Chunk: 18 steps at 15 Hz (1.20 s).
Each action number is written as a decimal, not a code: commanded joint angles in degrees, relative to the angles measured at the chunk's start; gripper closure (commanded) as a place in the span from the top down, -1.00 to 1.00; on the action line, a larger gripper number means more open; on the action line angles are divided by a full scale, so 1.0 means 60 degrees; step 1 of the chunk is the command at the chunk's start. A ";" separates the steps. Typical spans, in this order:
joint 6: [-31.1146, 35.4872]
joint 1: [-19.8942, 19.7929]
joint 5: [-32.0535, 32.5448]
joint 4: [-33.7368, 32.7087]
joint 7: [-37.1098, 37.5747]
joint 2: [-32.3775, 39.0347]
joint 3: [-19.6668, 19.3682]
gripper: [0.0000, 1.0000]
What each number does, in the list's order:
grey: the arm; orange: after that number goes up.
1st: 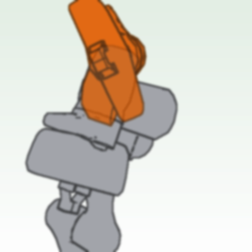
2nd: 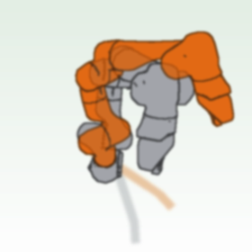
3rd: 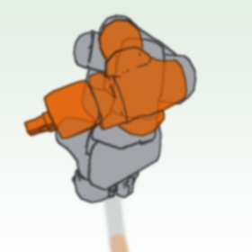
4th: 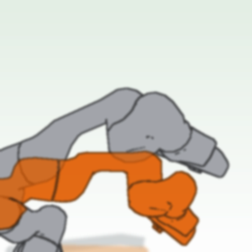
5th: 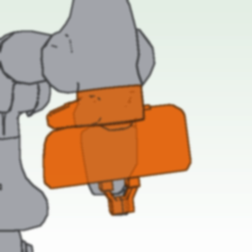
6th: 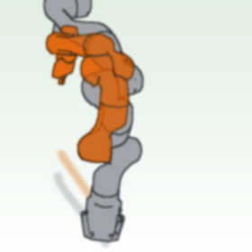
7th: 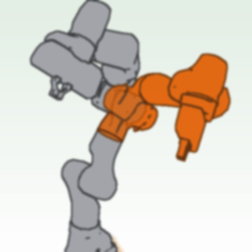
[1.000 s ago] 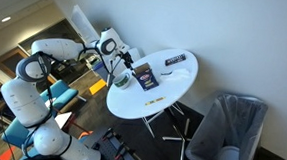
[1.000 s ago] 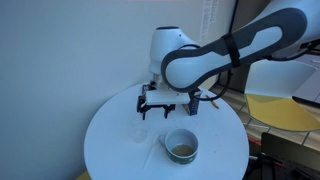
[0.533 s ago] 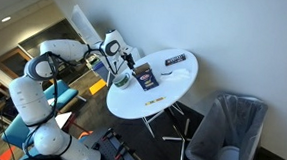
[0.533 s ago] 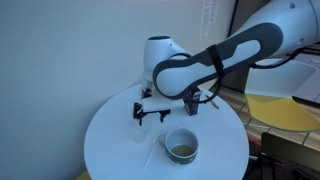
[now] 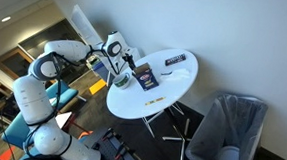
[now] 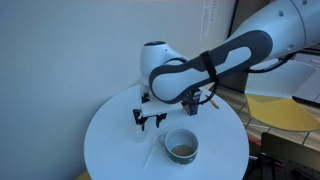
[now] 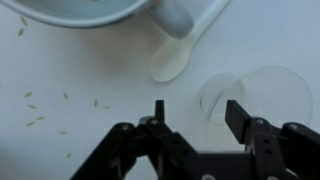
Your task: Move the clear object to the bottom-right corner of the table
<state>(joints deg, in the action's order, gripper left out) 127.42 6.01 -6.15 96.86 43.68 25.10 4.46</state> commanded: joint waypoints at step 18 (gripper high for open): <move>-0.0737 0.0046 -0.0342 0.1423 -0.0253 -0.3297 -0.0209 -0.98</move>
<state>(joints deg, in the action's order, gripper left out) 124.69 6.04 -7.96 98.11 41.98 15.46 4.19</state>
